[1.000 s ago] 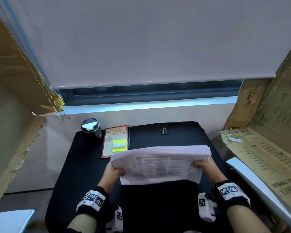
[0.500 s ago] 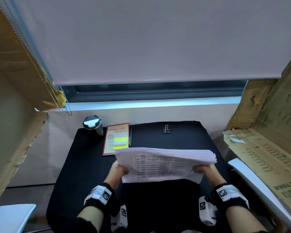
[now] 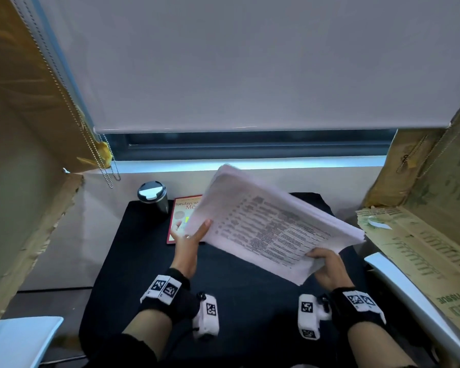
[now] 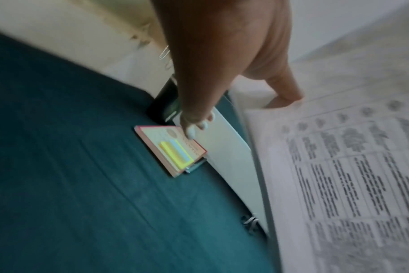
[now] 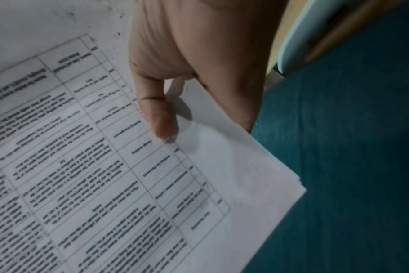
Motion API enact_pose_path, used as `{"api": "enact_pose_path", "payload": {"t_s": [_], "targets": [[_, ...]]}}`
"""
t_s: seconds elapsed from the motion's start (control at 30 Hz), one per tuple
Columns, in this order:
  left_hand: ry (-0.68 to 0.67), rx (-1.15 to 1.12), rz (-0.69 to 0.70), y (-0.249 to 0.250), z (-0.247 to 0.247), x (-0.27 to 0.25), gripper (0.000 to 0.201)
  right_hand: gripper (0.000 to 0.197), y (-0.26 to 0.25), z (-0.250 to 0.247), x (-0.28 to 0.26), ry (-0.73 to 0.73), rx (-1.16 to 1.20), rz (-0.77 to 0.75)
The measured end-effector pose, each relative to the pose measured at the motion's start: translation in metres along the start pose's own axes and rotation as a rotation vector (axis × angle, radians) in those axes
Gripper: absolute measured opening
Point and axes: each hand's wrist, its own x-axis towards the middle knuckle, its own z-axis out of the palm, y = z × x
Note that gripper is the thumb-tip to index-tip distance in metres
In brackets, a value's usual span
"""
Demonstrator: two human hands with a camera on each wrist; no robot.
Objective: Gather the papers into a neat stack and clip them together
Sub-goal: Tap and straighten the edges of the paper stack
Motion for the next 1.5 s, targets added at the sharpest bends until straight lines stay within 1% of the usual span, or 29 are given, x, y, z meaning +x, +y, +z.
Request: {"api": "enact_pose_path", "payload": {"t_s": [0.03,0.07,0.1,0.13,0.17,0.2,0.3,0.37,0.4,0.43,0.47,0.5,0.53,0.57,0.6,0.63,0.7,0.73,0.83,0.9,0.97,1.0,1.03,1.07,1.1,1.17,1.27,1.33,1.5], "targets": [[-0.023,-0.091,-0.031,0.003,0.006,-0.002,0.087,0.02,0.003,0.003,-0.002,-0.04,0.054,0.057],[-0.081,-0.173,-0.067,0.006,0.011,-0.003,0.083,0.022,0.007,0.007,-0.004,-0.064,0.083,0.107],[-0.156,-0.255,-0.09,0.008,0.014,-0.005,0.085,0.024,0.011,0.012,-0.007,-0.1,0.125,0.14],[-0.232,-0.3,-0.102,0.01,0.017,-0.007,0.087,0.027,0.017,0.014,-0.008,-0.129,0.159,0.161],[-0.295,-0.33,-0.094,0.013,0.021,-0.01,0.084,0.033,0.024,0.016,-0.009,-0.158,0.197,0.185],[-0.314,-0.324,-0.08,0.016,0.025,-0.013,0.076,0.037,0.031,0.017,-0.011,-0.18,0.215,0.2],[-0.267,-0.297,-0.024,0.021,0.037,-0.018,0.05,0.034,0.049,0.013,-0.024,-0.2,0.238,0.23],[-0.243,-0.236,0.015,0.026,0.04,-0.019,0.033,0.036,0.053,0.003,-0.031,-0.168,0.185,0.177],[-0.229,-0.195,0.034,0.028,0.04,-0.02,0.027,0.039,0.052,-0.003,-0.034,-0.119,0.135,0.132],[-0.22,-0.154,0.056,0.031,0.039,-0.021,0.025,0.046,0.049,-0.01,-0.035,-0.086,0.086,0.075],[-0.216,-0.113,0.084,0.033,0.037,-0.022,0.024,0.061,0.044,-0.016,-0.035,-0.066,0.019,0.028],[-0.217,-0.073,0.106,0.036,0.036,-0.023,0.024,0.079,0.038,-0.02,-0.035,-0.065,-0.056,-0.029],[-0.225,-0.03,0.129,0.036,0.034,-0.023,0.027,0.093,0.028,-0.02,-0.036,-0.062,-0.163,-0.093],[-0.239,0.014,0.15,0.036,0.033,-0.022,0.032,0.098,0.018,-0.018,-0.034,-0.054,-0.296,-0.169],[-0.258,0.057,0.17,0.035,0.032,-0.022,0.037,0.097,0.007,-0.013,-0.034,-0.053,-0.425,-0.248],[-0.282,0.093,0.182,0.033,0.033,-0.022,0.037,0.093,-0.002,-0.008,-0.033,-0.073,-0.521,-0.317],[-0.325,0.157,0.198,0.031,0.034,-0.024,0.027,0.079,-0.023,0.012,-0.035,-0.169,-0.602,-0.42],[-0.349,0.179,0.201,0.029,0.036,-0.025,0.024,0.069,-0.033,0.023,-0.038,-0.205,-0.595,-0.443],[-0.383,0.215,0.201,0.025,0.036,-0.028,0.023,0.042,-0.052,0.047,-0.041,-0.271,-0.487,-0.469],[-0.368,0.197,0.187,0.023,0.032,-0.027,0.027,0.034,-0.052,0.057,-0.043,-0.293,-0.459,-0.477],[-0.342,0.153,0.176,0.021,0.027,-0.026,0.035,0.025,-0.048,0.065,-0.046,-0.327,-0.474,-0.47],[-0.34,0.132,0.177,0.02,0.023,-0.024,0.04,0.029,-0.047,0.067,-0.047,-0.341,-0.487,-0.461],[-0.343,0.117,0.178,0.02,0.021,-0.024,0.045,0.039,-0.045,0.069,-0.046,-0.356,-0.489,-0.452],[-0.348,0.105,0.179,0.021,0.018,-0.023,0.048,0.043,-0.044,0.07,-0.046,-0.383,-0.48,-0.452],[-0.35,0.094,0.177,0.022,0.016,-0.023,0.05,0.041,-0.044,0.071,-0.047,-0.415,-0.474,-0.451],[-0.355,0.078,0.174,0.023,0.015,-0.022,0.053,0.048,-0.044,0.075,-0.044,-0.454,-0.473,-0.458],[-0.345,0.075,0.174,0.026,0.018,-0.021,0.07,0.054,-0.042,0.081,-0.038,-0.48,-0.472,-0.428],[-0.342,0.066,0.176,0.028,0.021,-0.021,0.077,0.06,-0.043,0.084,-0.036,-0.478,-0.453,-0.405],[-0.379,0.061,0.203,0.038,0.026,-0.022,0.075,0.065,-0.06,0.087,-0.039,-0.477,-0.432,-0.387]]}}
